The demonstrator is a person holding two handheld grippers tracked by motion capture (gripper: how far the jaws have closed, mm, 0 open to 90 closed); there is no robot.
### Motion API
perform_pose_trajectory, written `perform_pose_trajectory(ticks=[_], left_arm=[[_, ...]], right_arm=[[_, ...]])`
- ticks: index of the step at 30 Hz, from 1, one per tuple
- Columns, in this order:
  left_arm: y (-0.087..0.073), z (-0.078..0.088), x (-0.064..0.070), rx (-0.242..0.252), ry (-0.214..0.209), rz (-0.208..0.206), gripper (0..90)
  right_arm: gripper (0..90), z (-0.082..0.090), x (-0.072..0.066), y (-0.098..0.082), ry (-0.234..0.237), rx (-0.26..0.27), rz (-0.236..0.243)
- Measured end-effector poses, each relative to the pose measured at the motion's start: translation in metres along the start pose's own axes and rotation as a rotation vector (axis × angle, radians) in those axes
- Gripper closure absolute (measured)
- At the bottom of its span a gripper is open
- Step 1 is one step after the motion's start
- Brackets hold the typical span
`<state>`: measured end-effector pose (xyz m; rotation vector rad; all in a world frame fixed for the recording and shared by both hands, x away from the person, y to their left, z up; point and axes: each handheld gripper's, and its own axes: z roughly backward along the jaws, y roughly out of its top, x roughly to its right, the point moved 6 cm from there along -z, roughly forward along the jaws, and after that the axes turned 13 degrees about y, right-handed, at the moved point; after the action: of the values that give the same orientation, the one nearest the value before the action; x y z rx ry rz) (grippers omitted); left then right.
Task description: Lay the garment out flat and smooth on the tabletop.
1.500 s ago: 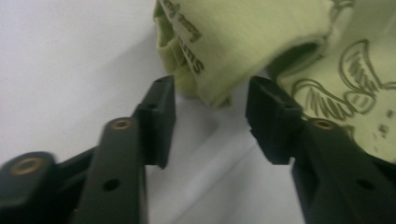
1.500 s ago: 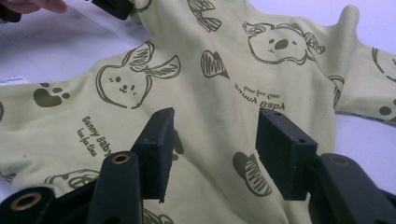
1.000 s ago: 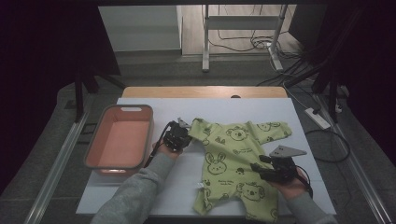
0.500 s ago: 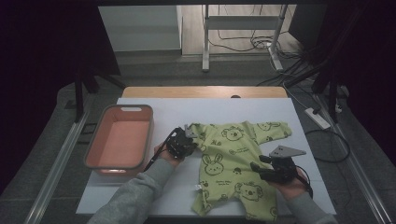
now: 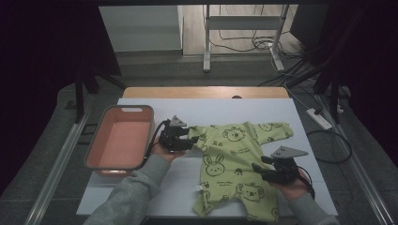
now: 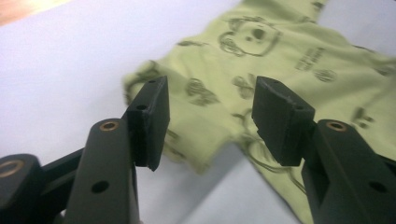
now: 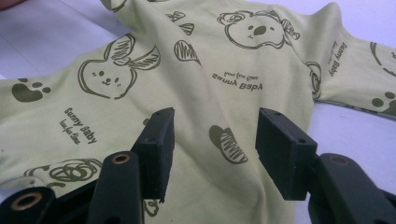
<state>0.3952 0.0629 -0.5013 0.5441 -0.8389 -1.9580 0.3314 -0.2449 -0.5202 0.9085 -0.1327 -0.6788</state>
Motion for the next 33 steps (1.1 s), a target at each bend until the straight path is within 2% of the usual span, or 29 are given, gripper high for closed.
perform_pose_trajectory(ticks=[3,6,9,13,17,20,22,24,25,27,28,30,33], left_arm=[[0.005,-0.008,-0.007,-0.015,0.03,0.017,47.8],[0.01,-0.016,-0.013,-0.047,0.037,0.028,48.0],[0.015,-0.025,-0.018,-0.08,0.058,0.014,48.0],[0.016,-0.037,-0.025,-0.12,0.059,0.029,47.9],[0.013,-0.05,-0.032,-0.181,0.032,0.055,47.0],[0.009,-0.058,-0.031,-0.226,-0.019,0.079,44.8],[0.006,-0.061,-0.03,-0.243,-0.036,0.077,44.7],[0.005,-0.063,-0.029,-0.259,-0.077,0.089,50.6],[0.005,-0.064,-0.028,-0.262,-0.079,0.089,56.6],[0.007,-0.063,-0.024,-0.252,-0.121,0.105,78.6],[0.01,-0.063,-0.023,-0.238,-0.121,0.116,82.6],[0.016,-0.061,-0.017,-0.211,-0.116,0.111,84.0],[0.027,-0.055,0.01,-0.157,-0.138,0.063,84.0]], right_arm=[[47.6,0.0,0.0,0.0,0.001,-0.002,0.001],[47.6,0.0,0.0,0.0,0.002,-0.002,0.0],[47.6,0.0,0.0,0.0,0.003,-0.001,0.001],[47.5,-0.001,-0.001,-0.001,0.005,-0.002,0.001],[47.5,0.0,-0.001,-0.001,0.005,-0.002,-0.001],[47.6,0.0,-0.001,-0.002,0.006,-0.002,0.0],[47.6,0.0,-0.001,-0.002,0.004,-0.003,0.001],[47.6,0.0,-0.001,-0.002,0.004,-0.003,0.0],[47.6,0.0,-0.001,-0.002,0.004,-0.003,0.0],[47.7,0.0,-0.001,-0.002,0.003,-0.002,0.001],[47.7,0.001,-0.001,-0.001,0.004,0.001,0.0],[47.8,0.001,0.0,-0.001,0.001,0.005,-0.001],[47.8,0.002,0.001,-0.002,-0.003,0.005,-0.004]])
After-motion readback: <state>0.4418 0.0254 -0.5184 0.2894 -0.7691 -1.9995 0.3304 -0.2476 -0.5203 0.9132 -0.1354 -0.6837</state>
